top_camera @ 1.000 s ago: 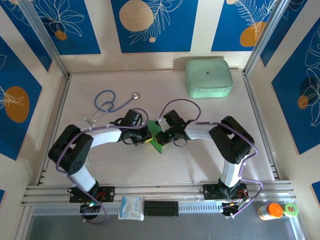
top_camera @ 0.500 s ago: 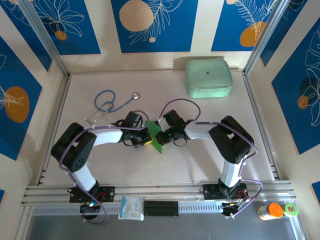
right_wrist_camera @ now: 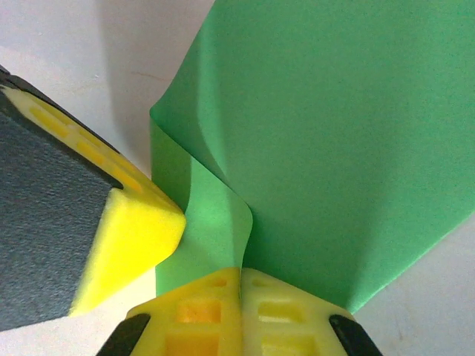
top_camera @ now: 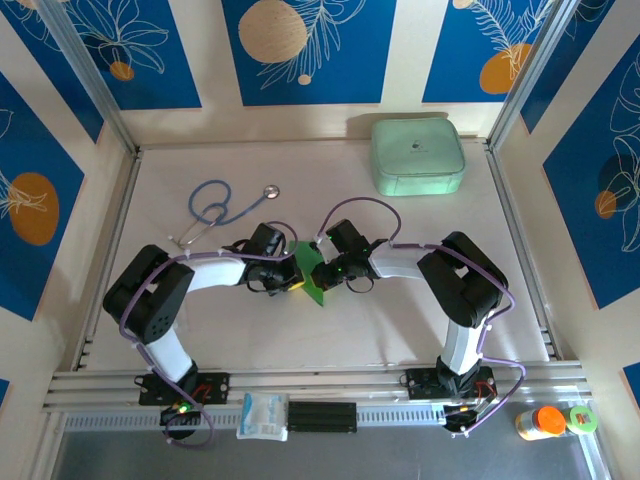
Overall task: Fold a paper plane with a square sheet of paper (pick it up from the middle)
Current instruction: Third fold the triangle at the center of the table.
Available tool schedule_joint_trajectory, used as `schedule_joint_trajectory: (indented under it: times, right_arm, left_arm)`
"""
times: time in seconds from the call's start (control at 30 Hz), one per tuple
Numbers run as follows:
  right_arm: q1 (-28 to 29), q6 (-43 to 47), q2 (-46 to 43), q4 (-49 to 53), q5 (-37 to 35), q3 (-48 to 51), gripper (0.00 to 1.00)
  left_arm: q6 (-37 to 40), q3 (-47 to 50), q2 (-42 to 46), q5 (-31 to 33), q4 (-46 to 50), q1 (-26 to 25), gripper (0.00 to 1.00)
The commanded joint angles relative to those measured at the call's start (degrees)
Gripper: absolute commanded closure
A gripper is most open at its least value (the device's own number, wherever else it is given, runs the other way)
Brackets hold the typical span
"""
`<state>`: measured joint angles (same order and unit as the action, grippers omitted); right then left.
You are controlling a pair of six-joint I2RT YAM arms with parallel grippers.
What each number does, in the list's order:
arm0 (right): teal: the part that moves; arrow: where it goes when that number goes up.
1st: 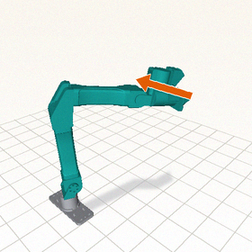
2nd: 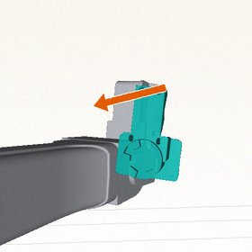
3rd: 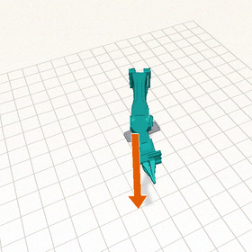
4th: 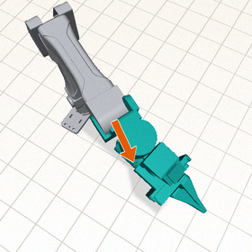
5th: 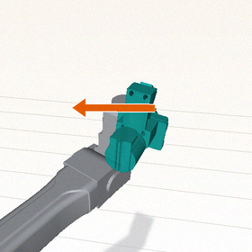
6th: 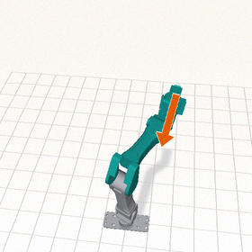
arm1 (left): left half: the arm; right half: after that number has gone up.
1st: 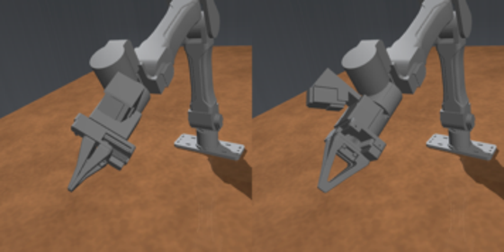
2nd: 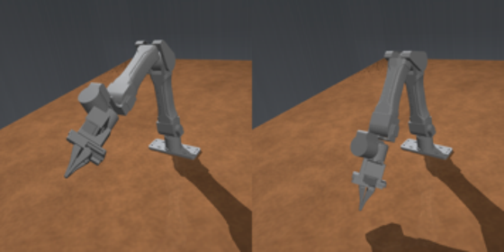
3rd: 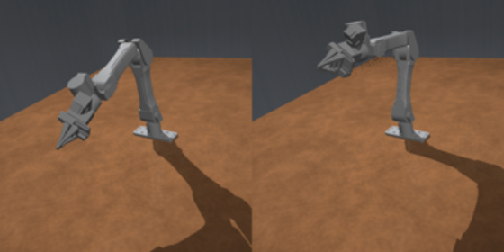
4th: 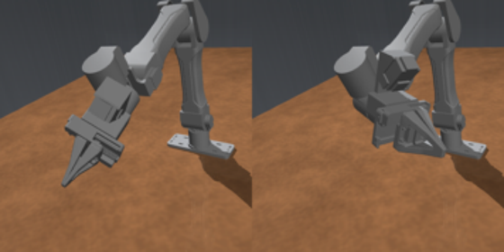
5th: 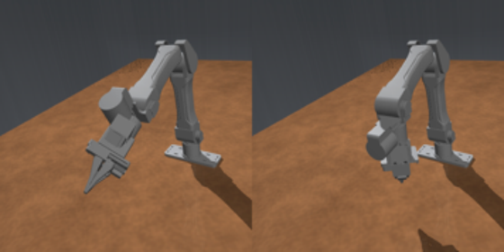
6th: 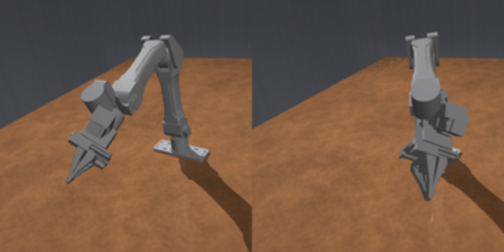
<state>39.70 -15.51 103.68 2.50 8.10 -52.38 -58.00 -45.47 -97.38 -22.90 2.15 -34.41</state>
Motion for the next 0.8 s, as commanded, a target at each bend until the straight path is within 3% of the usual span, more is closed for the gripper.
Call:
schedule_joint_trajectory:
  times: [0.0,0.4,0.77]
  right_arm:
    - [-0.1,-0.5,1.8,3.5,-1.9,-0.3,1.0]
    - [-0.1,-0.4,1.7,3.6,-2.0,-0.3,1.0]
    - [-0.1,-0.4,1.5,3.6,-1.9,-0.5,1.0]
  left_arm:
    - [1.9,-1.2,0.1,-0.2,2.0,-0.5,0.97]
    - [5.2,-3.4,2.7,1.5,5.0,2.2,0.96]
    - [13.1,-14.1,-3.4,3.8,13.4,6.3,0.95]
